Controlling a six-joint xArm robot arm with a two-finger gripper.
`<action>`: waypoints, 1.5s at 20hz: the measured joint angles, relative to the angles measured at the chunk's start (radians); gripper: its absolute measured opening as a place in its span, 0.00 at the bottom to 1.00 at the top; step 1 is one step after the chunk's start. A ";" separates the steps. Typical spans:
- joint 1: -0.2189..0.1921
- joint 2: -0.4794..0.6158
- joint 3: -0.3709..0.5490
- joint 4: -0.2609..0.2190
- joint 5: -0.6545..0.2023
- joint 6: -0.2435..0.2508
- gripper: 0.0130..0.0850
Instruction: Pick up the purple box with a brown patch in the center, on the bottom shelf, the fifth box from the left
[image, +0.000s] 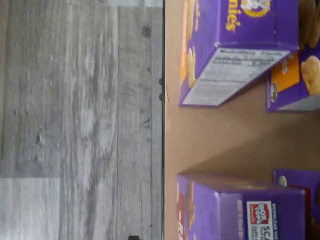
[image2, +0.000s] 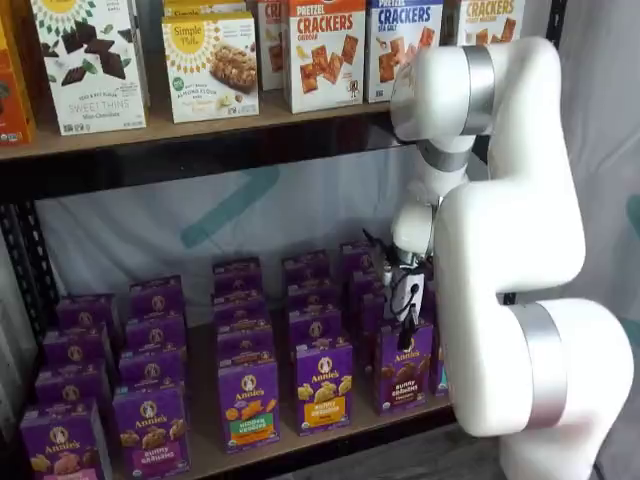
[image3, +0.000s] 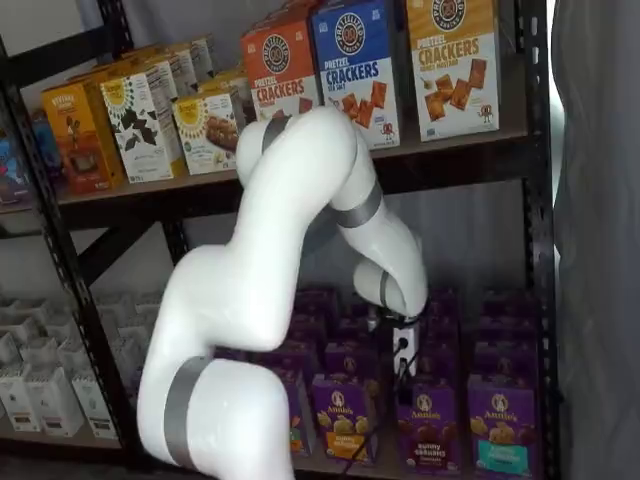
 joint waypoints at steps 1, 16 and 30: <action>-0.001 0.010 -0.012 -0.020 0.002 0.017 1.00; -0.008 0.135 -0.128 -0.203 -0.012 0.174 1.00; -0.005 0.168 -0.135 -0.180 -0.057 0.154 0.83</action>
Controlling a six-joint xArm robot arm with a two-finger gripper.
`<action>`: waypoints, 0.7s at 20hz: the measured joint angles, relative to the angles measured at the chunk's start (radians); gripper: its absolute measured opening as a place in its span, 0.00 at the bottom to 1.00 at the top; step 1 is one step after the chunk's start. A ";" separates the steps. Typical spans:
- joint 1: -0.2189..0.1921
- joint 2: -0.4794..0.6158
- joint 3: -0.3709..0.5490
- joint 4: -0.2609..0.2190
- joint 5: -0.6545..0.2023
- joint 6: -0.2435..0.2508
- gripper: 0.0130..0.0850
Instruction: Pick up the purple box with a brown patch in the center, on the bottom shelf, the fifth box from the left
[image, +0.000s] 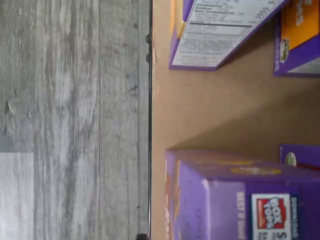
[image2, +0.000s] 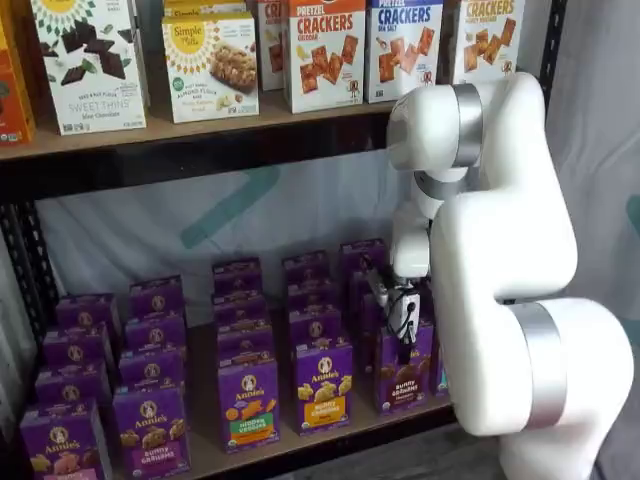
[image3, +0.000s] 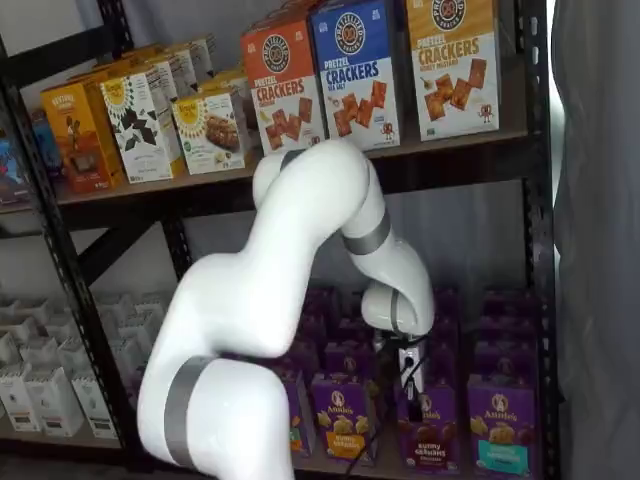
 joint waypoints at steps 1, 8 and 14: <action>-0.001 0.000 0.001 0.000 0.001 -0.001 0.83; -0.007 -0.008 0.006 -0.011 0.009 0.004 0.67; -0.008 -0.012 0.006 -0.044 0.023 0.032 0.61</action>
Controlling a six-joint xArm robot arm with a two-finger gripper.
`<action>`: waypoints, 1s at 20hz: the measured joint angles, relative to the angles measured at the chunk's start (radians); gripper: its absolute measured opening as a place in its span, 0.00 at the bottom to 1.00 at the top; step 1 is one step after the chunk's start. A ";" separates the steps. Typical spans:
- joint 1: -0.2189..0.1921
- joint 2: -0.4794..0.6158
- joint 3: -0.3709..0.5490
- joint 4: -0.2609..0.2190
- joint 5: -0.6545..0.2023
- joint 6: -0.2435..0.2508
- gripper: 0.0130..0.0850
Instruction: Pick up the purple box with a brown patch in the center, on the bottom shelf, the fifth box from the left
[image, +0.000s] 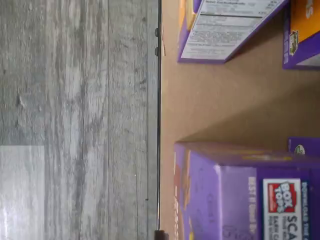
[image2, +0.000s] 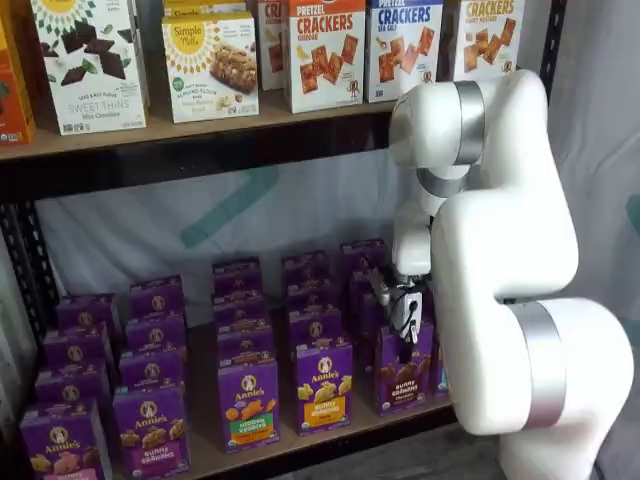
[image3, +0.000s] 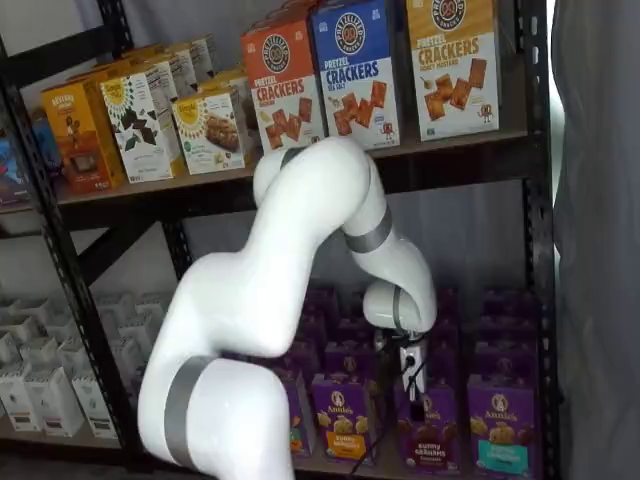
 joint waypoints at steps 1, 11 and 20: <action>0.000 -0.001 0.001 0.005 -0.001 -0.005 0.56; -0.002 -0.005 0.007 0.017 -0.007 -0.018 0.39; -0.001 -0.010 0.014 0.033 -0.012 -0.032 0.22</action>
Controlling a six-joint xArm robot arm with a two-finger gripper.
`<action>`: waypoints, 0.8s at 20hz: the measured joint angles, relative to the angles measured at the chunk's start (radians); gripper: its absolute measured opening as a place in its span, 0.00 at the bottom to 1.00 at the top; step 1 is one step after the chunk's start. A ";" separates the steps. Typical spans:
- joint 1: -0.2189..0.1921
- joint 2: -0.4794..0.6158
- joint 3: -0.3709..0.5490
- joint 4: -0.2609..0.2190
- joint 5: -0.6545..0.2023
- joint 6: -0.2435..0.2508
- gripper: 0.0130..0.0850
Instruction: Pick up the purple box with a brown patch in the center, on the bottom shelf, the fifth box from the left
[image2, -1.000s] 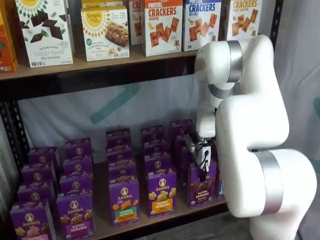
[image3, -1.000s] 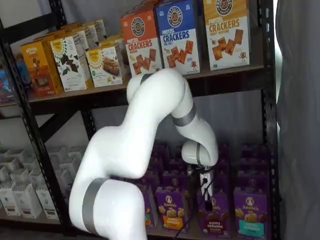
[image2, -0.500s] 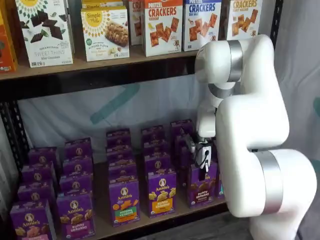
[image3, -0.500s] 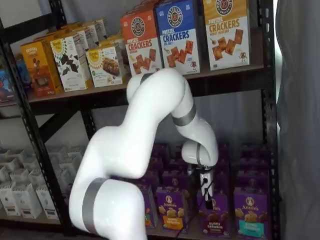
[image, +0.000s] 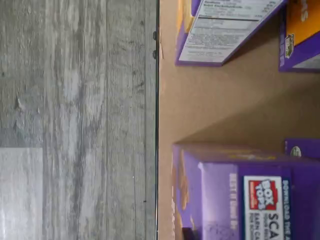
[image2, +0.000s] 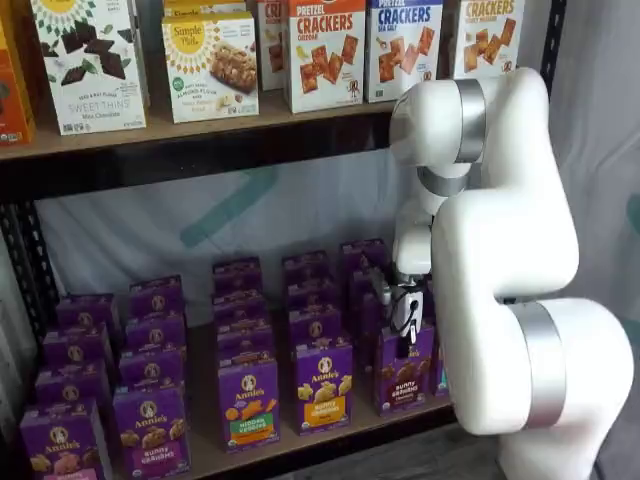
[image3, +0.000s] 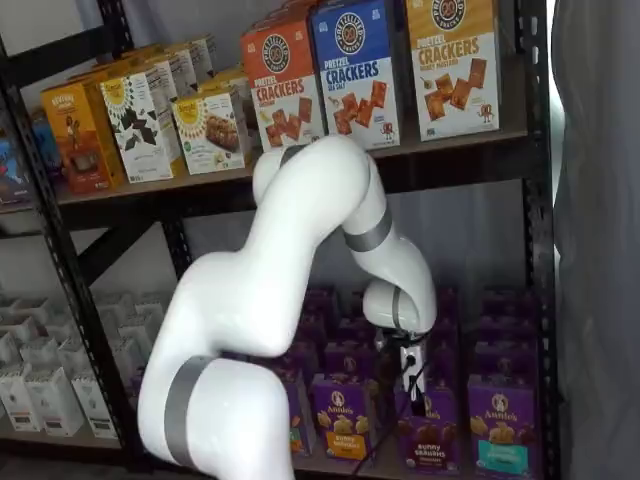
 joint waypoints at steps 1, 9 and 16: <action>0.000 -0.001 0.001 0.000 0.002 0.000 0.22; 0.006 -0.047 0.073 -0.002 -0.026 0.007 0.22; 0.008 -0.141 0.201 -0.002 -0.032 0.008 0.22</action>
